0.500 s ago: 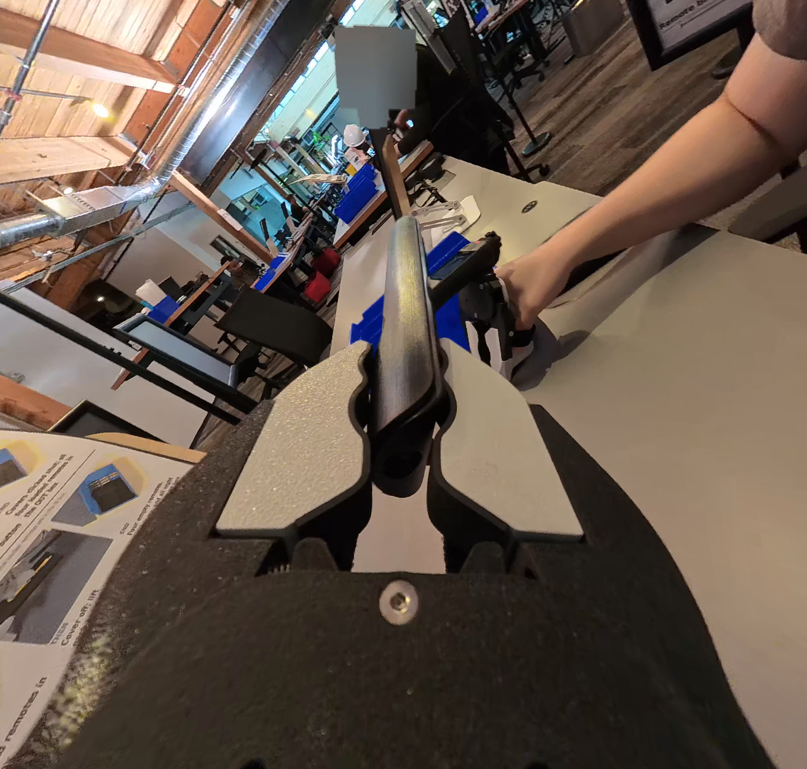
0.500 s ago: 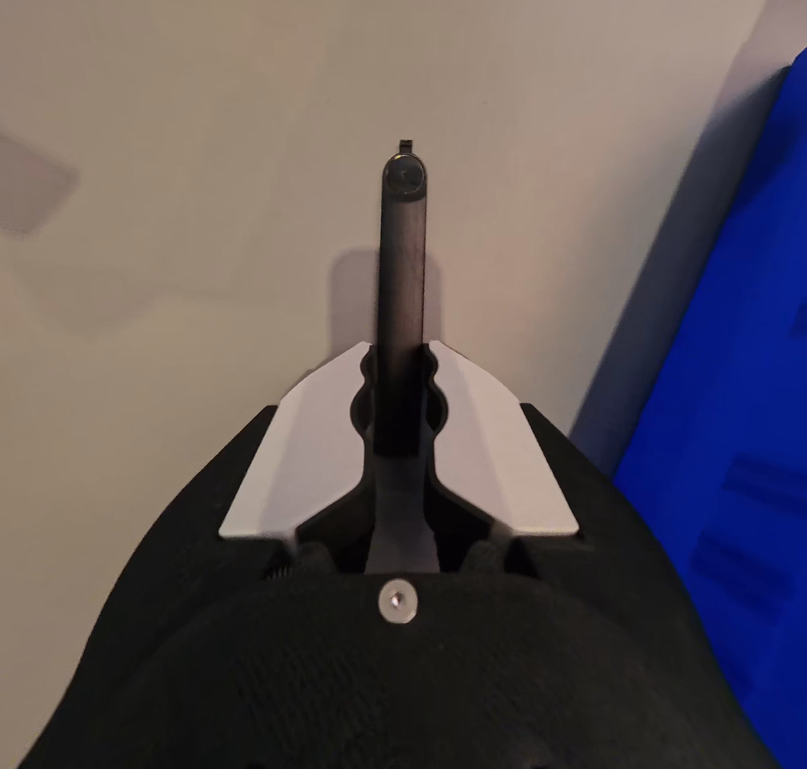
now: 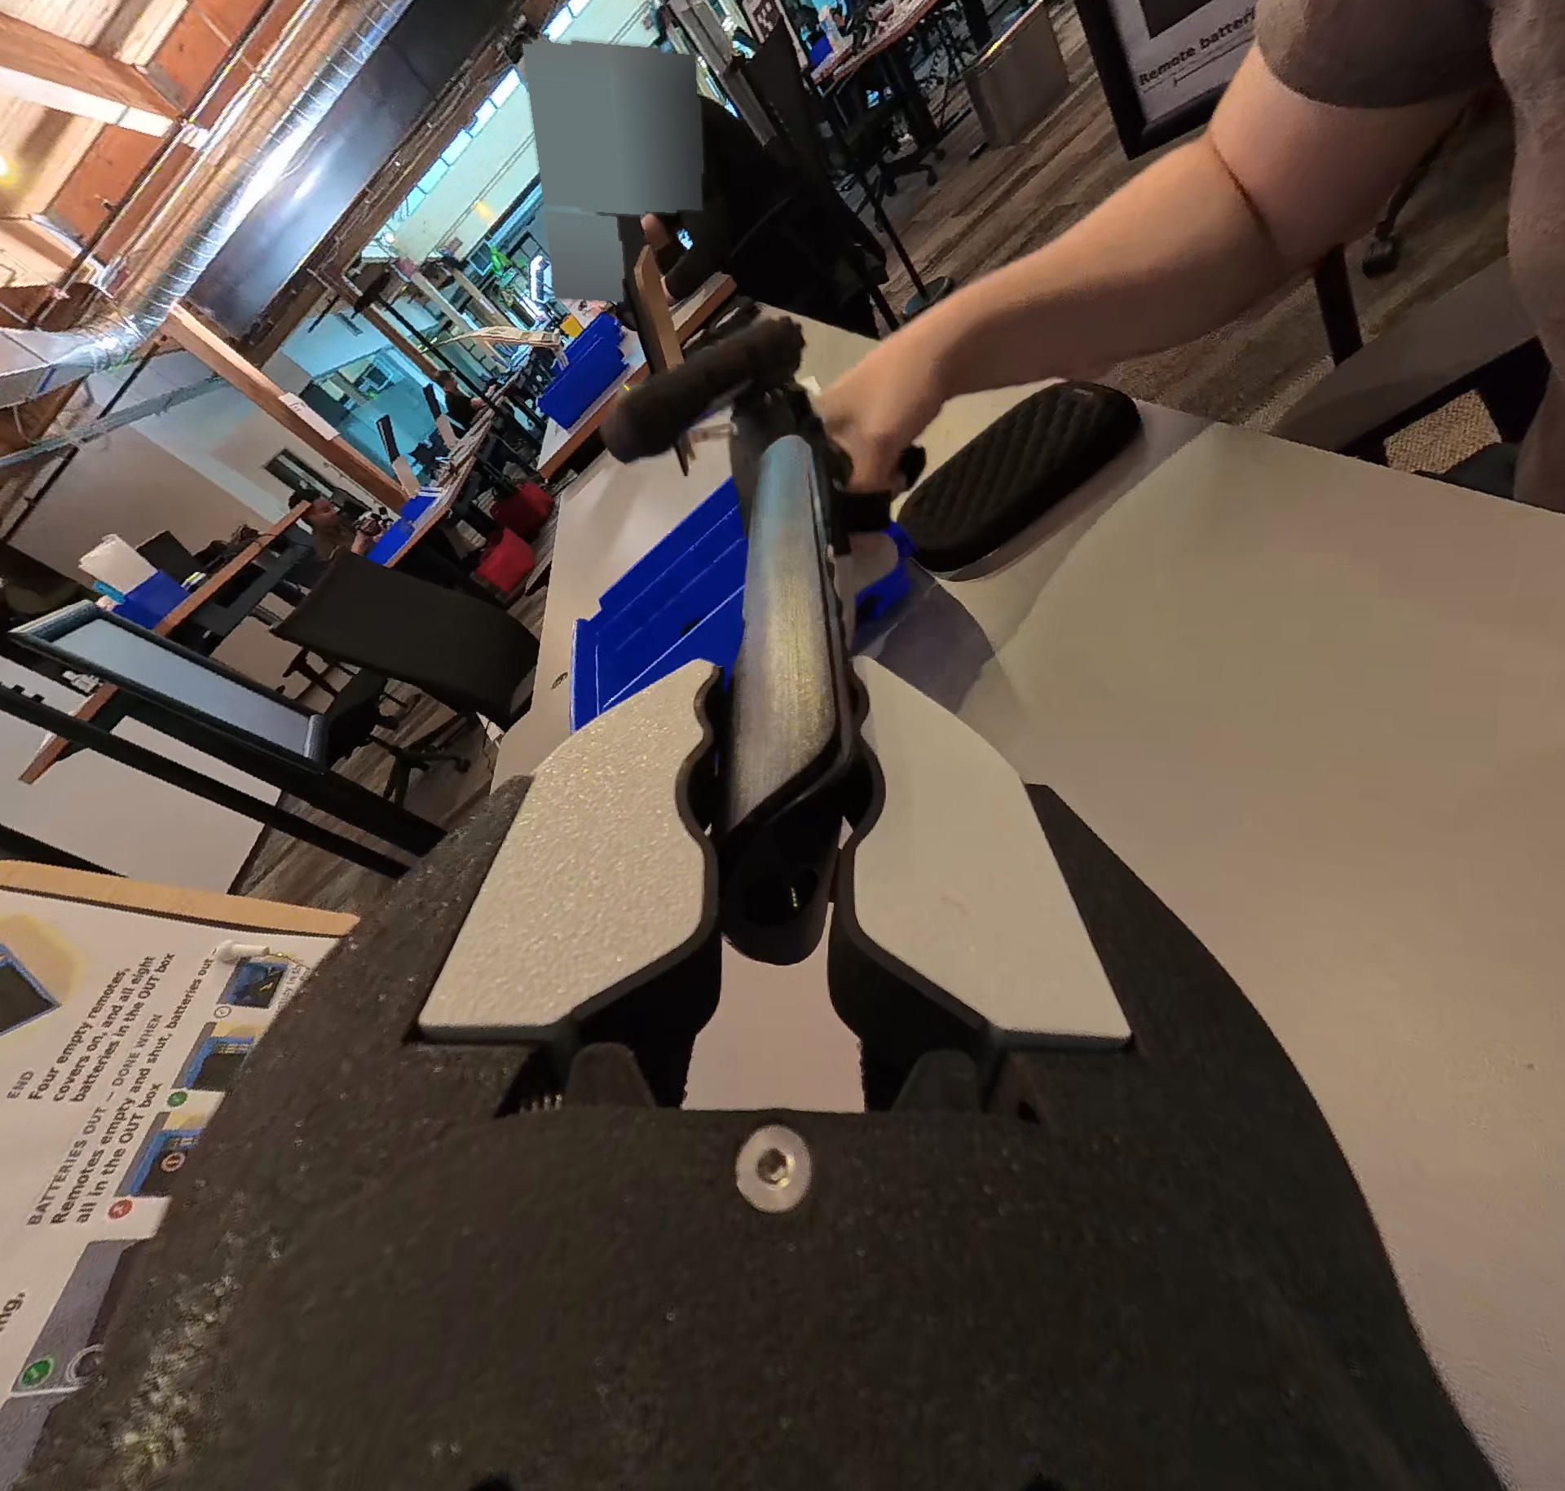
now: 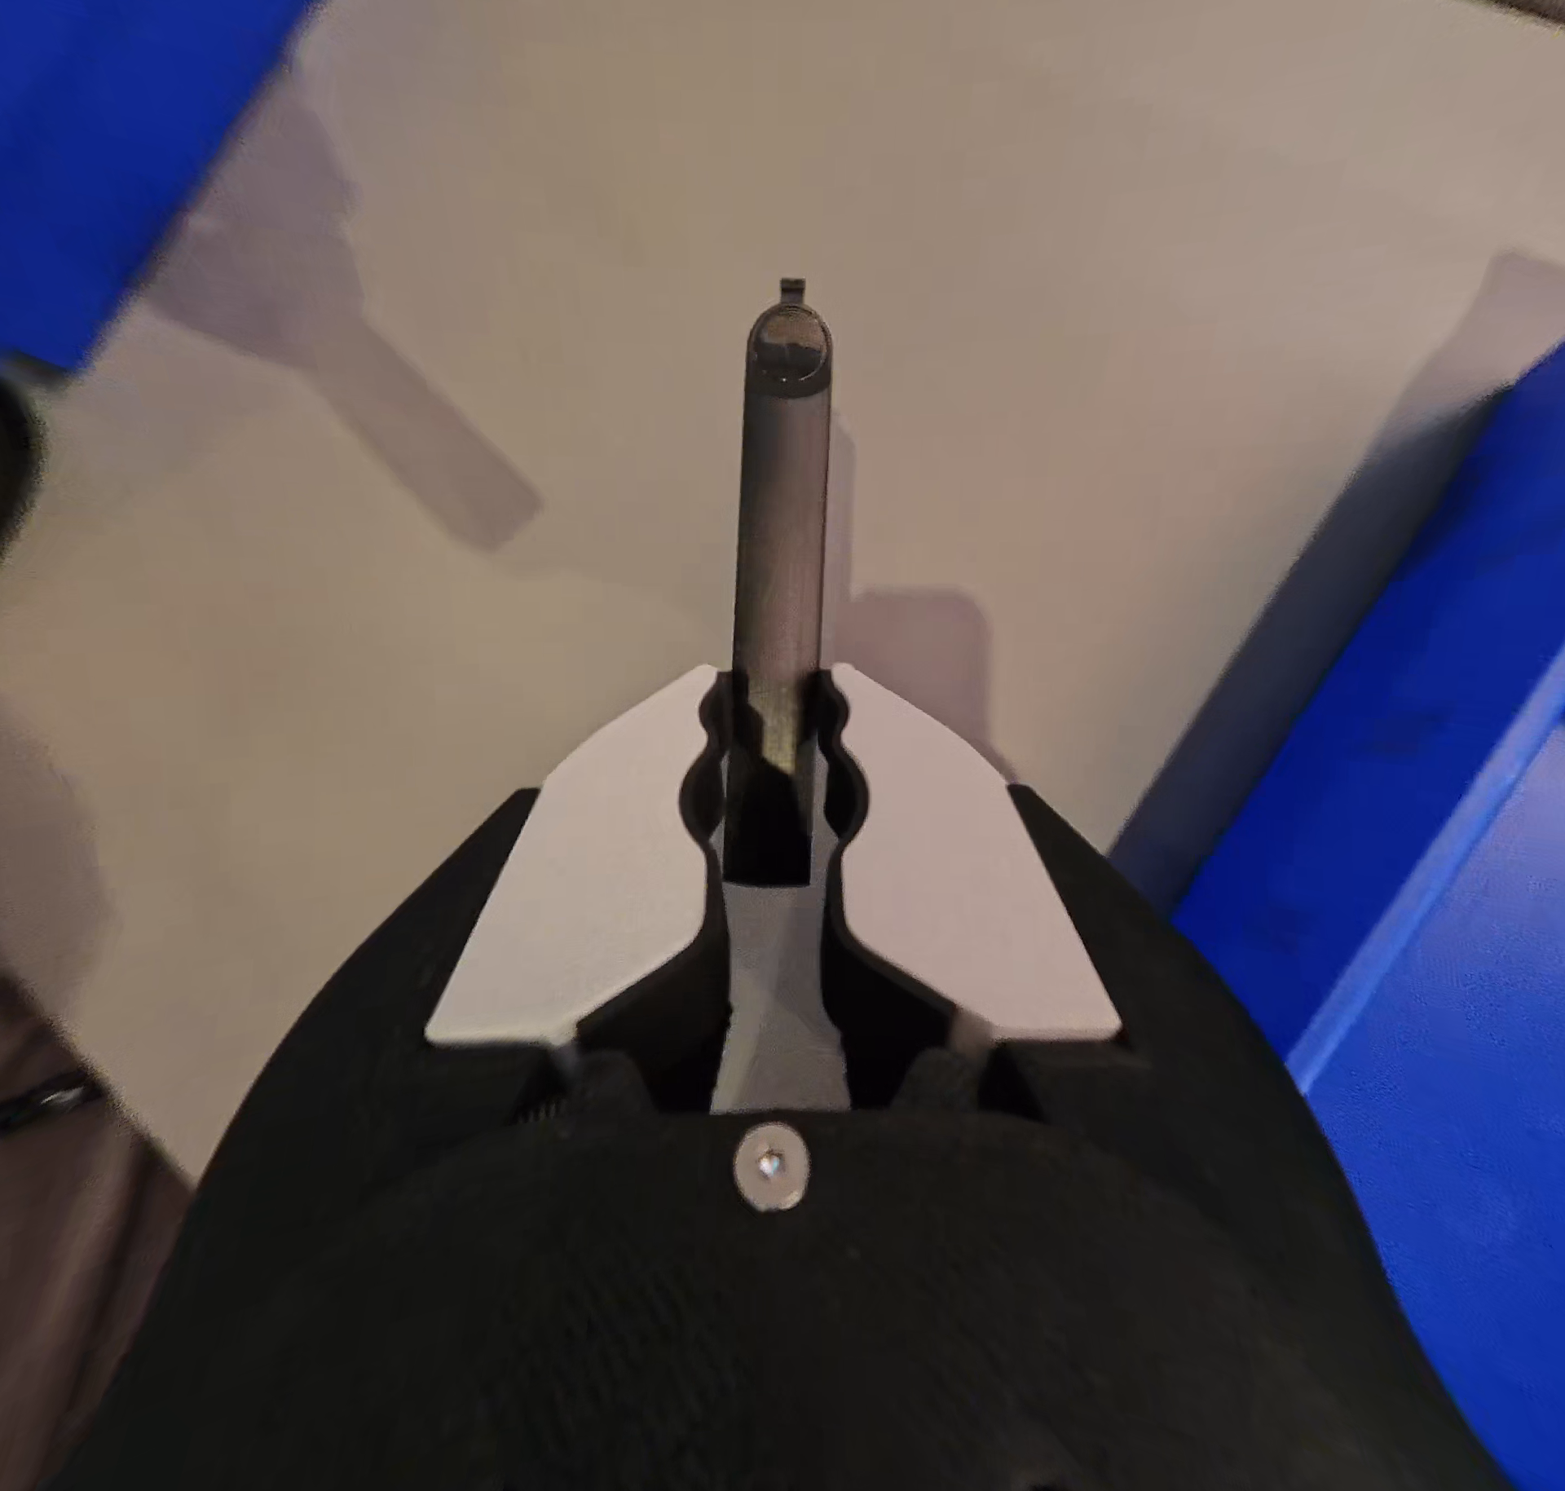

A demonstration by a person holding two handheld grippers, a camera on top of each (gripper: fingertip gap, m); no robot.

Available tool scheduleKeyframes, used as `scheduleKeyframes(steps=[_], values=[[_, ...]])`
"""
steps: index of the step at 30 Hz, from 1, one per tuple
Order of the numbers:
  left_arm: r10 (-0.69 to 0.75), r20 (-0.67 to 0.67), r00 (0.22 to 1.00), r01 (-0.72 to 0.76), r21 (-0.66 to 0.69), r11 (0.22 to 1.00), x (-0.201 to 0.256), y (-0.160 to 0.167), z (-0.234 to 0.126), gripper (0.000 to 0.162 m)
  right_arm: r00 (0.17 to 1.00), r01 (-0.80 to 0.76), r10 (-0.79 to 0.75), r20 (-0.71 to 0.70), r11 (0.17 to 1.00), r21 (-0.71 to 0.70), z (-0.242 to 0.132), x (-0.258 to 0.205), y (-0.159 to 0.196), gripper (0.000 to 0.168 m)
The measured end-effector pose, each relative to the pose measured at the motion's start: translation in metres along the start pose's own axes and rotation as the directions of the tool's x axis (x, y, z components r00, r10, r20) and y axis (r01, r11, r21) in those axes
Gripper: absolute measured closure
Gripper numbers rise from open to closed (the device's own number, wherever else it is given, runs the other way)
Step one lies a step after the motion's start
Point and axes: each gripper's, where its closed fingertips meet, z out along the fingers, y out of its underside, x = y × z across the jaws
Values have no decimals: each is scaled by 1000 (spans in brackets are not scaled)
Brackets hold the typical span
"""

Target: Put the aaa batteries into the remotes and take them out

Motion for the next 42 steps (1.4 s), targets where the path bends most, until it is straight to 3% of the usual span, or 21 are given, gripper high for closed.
scheduleKeyframes(steps=[9,14,20,23,28,42], values=[[46,-29,999,-45,20,999,7,-6,3,137,938,142,-143,315,989,27,-72,-45,-55,148],[95,-23,995,-94,44,995,9,-17,5,137,804,245,-190,563,969,-22,-105,-81,-69,148],[192,-17,981,-191,48,980,14,-36,13,137,644,348,-151,750,931,-112,-124,-106,-70,148],[225,2,974,-225,29,974,13,-40,14,137,611,409,-171,773,904,-124,-128,-111,-69,148],[281,18,959,-281,8,960,14,-48,15,137,627,479,-222,747,866,-145,-134,-107,-68,148],[259,58,964,-261,20,965,5,-42,10,137,677,486,-234,698,854,-185,-132,-103,-73,148]])
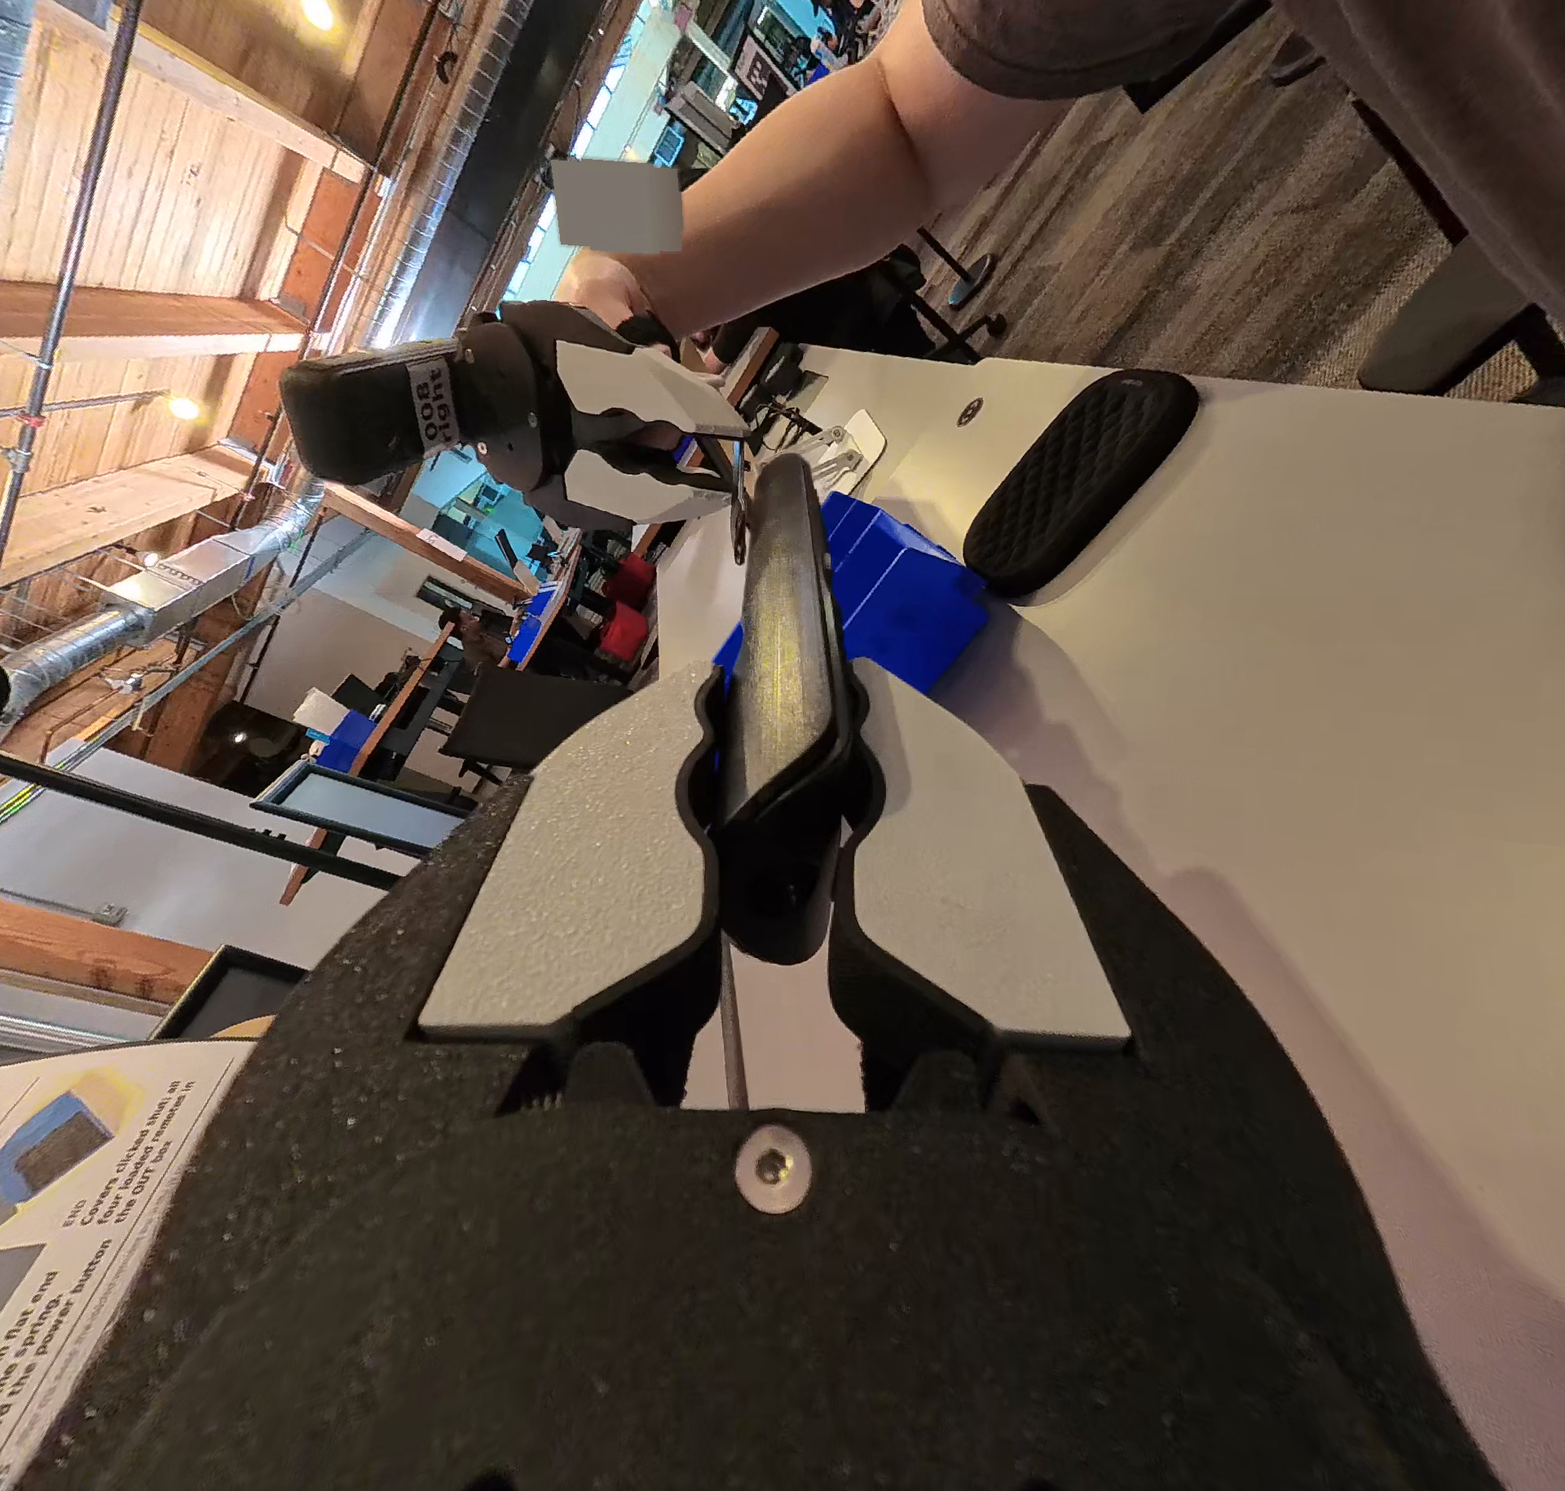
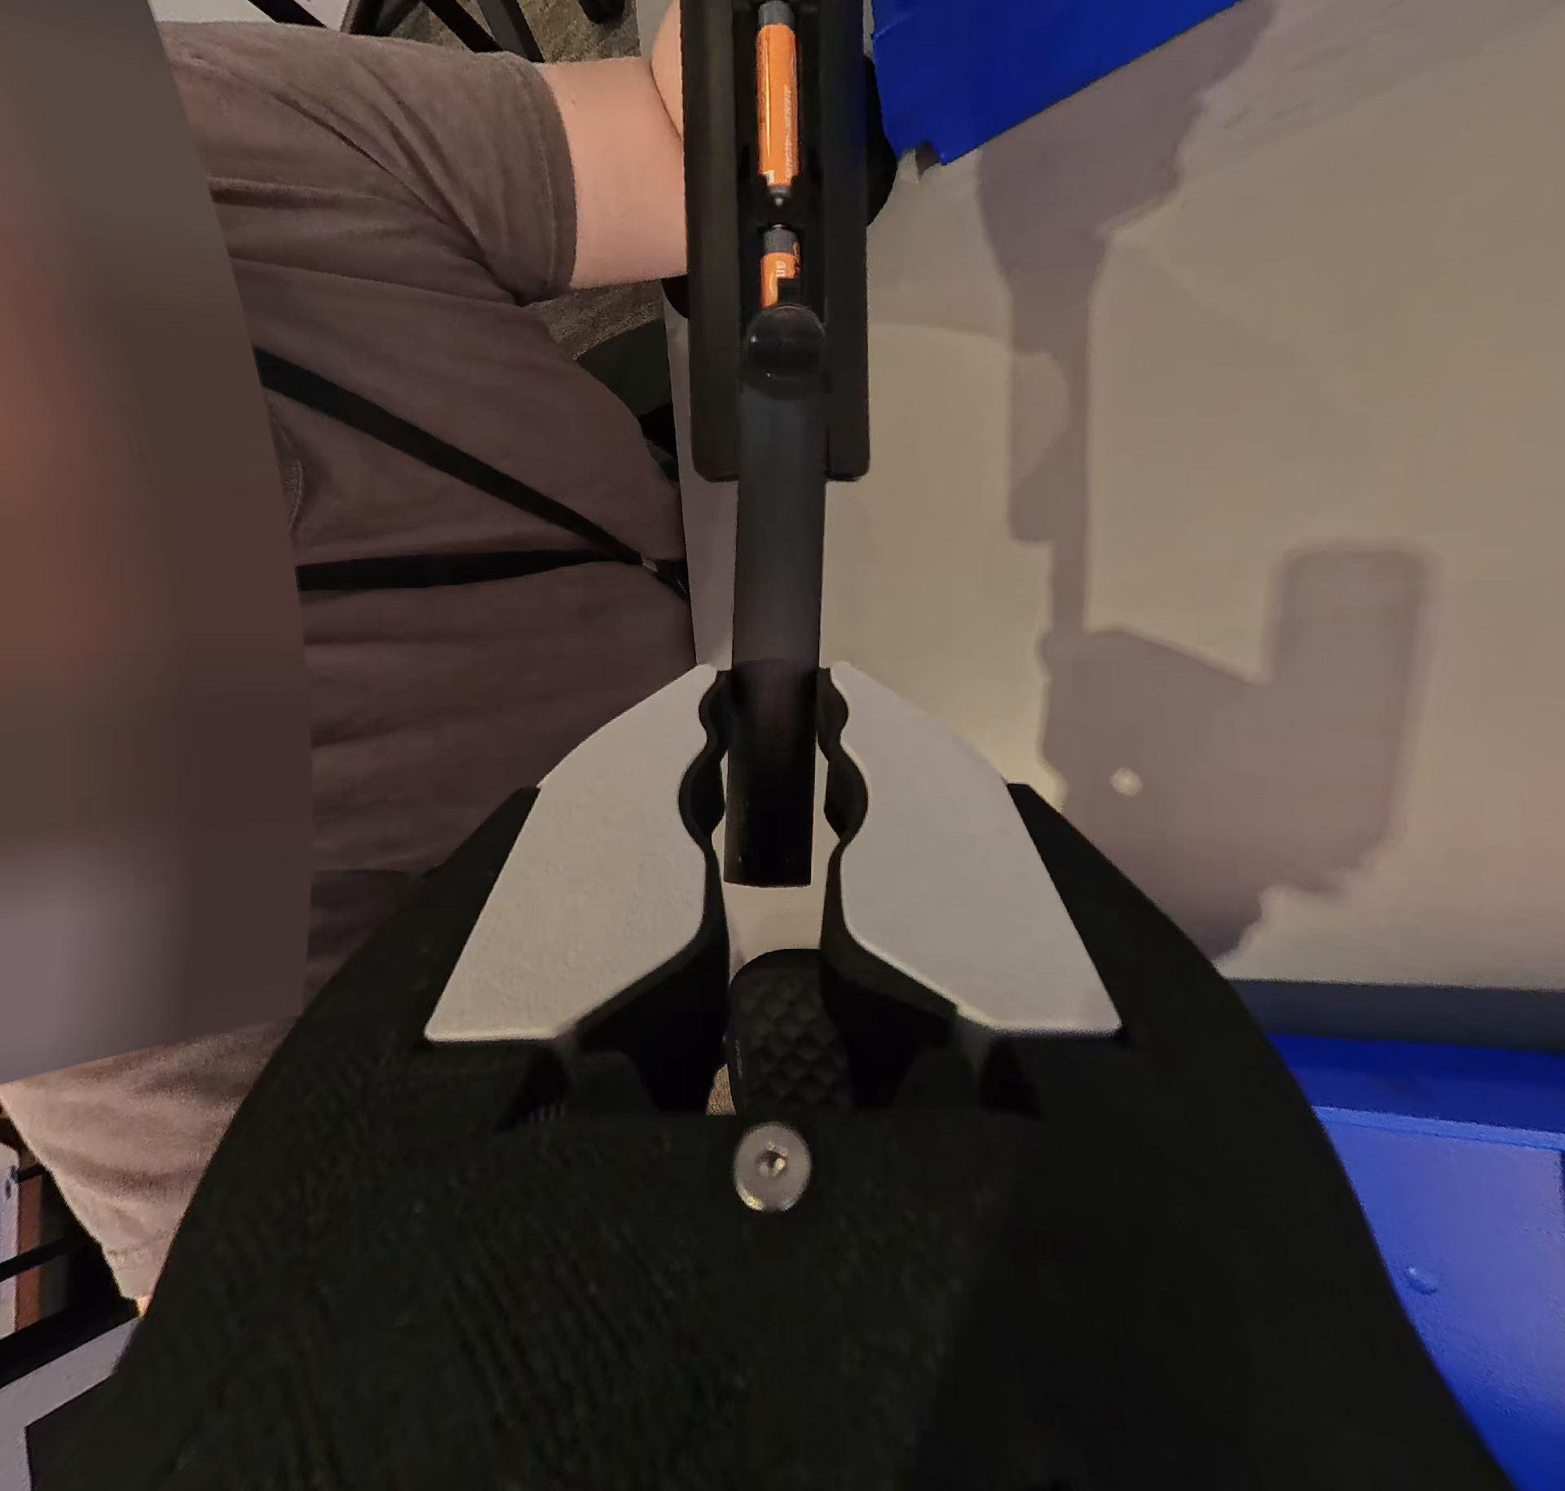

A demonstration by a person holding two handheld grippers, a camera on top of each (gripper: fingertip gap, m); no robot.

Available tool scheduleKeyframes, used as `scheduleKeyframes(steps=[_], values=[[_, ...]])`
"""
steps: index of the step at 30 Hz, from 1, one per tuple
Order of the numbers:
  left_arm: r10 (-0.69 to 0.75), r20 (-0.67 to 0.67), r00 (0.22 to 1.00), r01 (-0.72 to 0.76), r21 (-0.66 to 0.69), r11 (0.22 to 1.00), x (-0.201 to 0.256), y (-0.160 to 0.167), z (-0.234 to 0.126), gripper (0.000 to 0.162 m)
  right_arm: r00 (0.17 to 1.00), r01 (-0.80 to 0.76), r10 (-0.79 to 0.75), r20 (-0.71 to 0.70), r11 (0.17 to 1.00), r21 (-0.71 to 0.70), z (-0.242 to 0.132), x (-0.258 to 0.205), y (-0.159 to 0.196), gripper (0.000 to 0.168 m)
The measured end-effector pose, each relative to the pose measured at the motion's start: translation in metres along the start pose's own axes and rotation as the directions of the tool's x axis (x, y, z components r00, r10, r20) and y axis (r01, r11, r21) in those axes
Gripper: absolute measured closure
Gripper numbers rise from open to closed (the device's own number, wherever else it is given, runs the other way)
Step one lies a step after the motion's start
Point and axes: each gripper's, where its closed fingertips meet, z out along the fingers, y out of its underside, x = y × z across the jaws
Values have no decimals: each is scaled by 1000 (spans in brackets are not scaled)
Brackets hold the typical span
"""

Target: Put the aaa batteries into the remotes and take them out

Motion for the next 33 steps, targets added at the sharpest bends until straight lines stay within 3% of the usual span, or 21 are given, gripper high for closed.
scheduleKeyframes(steps=[19,33], values=[[26,24,999,-25,-34,999,-2,7,5,137,1000,13,-13,-5,1000,-15,-5,-1,-4,148],[95,4,995,-95,-42,995,3,-8,12,137,994,86,-91,-58,993,-82,-1,-7,-13,148]])
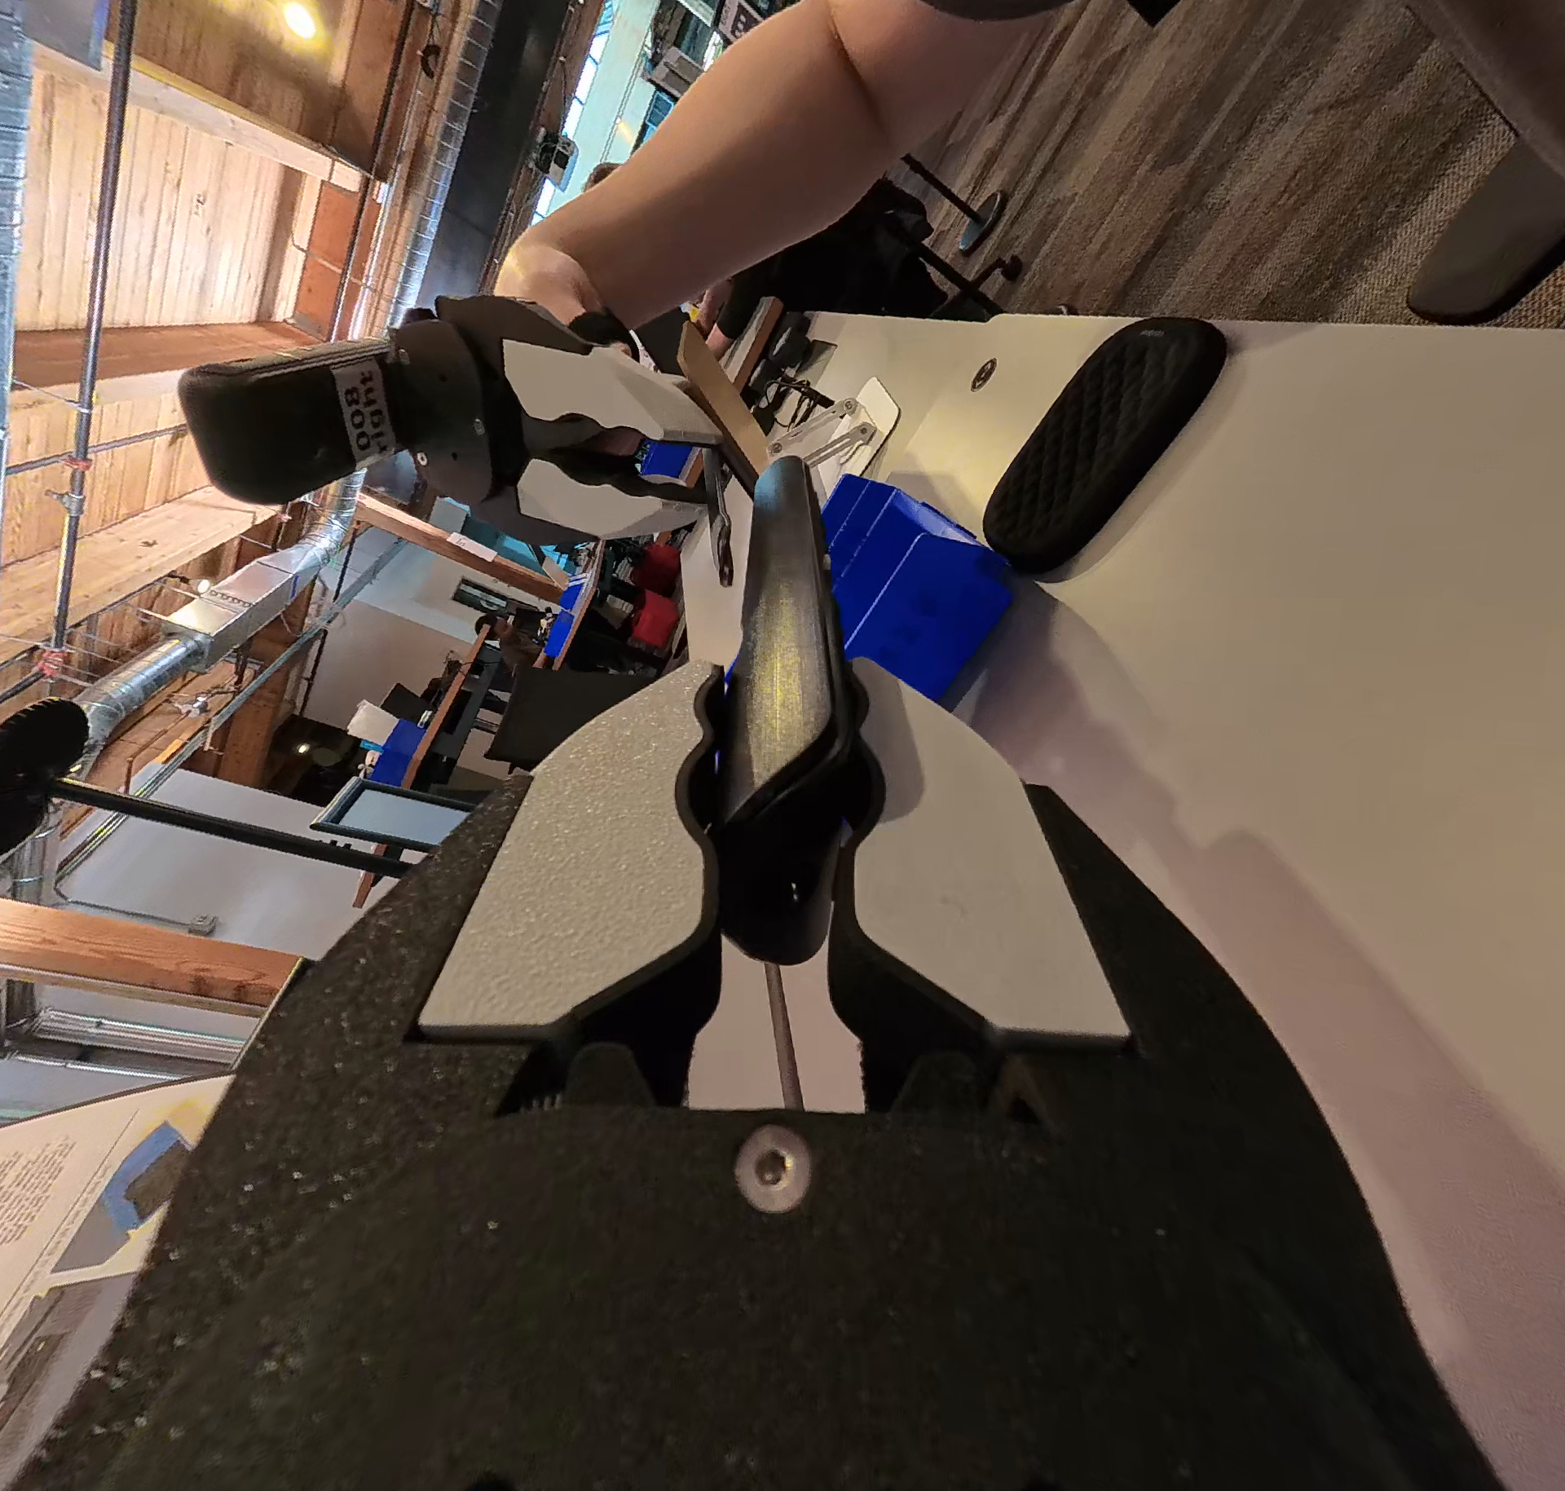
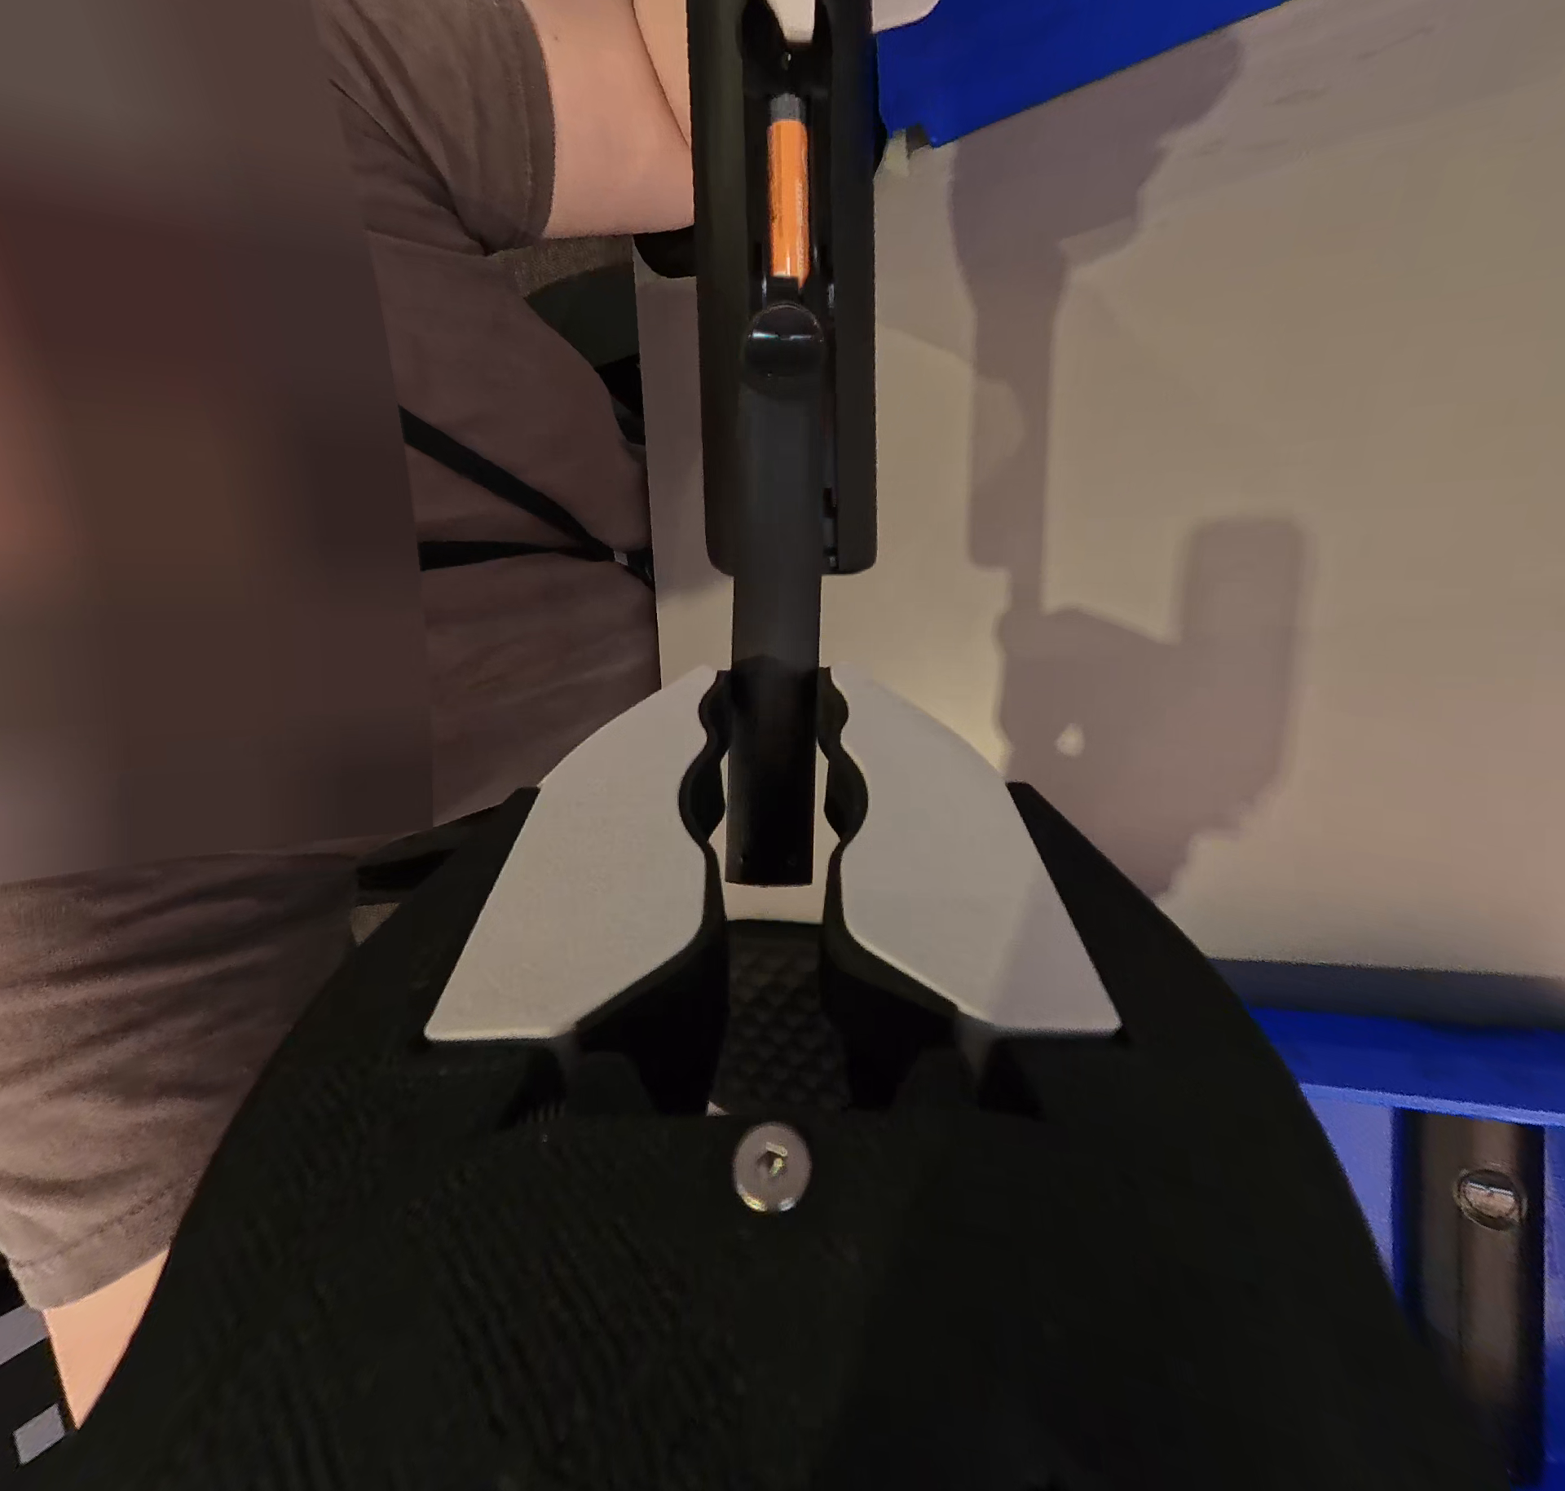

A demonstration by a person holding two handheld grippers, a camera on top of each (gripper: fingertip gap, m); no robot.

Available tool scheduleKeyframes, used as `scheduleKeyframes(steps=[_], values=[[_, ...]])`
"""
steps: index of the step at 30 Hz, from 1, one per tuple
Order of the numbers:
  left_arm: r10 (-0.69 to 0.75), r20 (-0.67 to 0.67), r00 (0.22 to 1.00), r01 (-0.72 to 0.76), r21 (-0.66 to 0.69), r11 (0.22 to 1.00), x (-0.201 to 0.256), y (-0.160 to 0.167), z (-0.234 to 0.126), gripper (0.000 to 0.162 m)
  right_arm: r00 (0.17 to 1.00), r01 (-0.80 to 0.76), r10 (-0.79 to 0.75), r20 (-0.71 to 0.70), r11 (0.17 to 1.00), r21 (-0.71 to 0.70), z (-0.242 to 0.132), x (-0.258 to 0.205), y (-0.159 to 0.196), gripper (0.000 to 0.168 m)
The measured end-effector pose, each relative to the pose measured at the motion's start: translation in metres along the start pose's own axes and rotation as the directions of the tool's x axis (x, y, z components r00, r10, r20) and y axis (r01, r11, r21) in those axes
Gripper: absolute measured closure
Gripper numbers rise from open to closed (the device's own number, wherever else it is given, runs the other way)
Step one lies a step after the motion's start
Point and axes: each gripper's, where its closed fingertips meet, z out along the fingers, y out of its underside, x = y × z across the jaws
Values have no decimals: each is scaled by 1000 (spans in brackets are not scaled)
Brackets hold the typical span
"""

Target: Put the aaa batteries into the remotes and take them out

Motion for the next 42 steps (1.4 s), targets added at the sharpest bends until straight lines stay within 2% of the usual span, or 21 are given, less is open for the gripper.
scheduleKeyframes(steps=[27,42], values=[[3,-10,1000,-3,10,1000,3,0,8,137,998,-2,7,57,996,-88,28,0,-38,148],[-11,-4,1000,11,31,999,2,-1,6,137,998,-7,14,63,992,-124,32,3,-42,148]])
